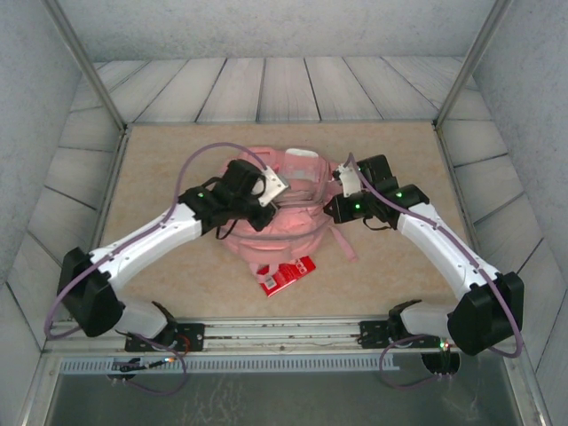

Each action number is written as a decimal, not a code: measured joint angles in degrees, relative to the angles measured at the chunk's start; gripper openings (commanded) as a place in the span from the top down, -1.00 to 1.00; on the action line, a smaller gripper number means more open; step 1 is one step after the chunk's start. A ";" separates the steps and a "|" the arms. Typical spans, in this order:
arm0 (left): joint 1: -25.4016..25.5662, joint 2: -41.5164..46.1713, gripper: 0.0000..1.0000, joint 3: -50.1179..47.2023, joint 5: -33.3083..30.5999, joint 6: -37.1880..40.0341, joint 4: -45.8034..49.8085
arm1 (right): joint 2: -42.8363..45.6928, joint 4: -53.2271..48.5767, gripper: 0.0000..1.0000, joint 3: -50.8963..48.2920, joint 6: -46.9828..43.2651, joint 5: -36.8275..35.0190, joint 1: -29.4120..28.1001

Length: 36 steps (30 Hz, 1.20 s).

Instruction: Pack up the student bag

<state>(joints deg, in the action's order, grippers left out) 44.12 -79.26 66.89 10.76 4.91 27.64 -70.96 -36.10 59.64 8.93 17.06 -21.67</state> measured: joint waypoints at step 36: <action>-24.06 -3.48 0.26 -6.51 19.96 -4.11 -2.29 | -3.80 3.89 1.00 -0.02 -0.11 7.28 -2.47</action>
<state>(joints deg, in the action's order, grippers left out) 20.05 -82.74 60.38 30.72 0.80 25.34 -74.76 -32.21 59.61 8.82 24.34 -24.14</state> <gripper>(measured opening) 0.312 0.080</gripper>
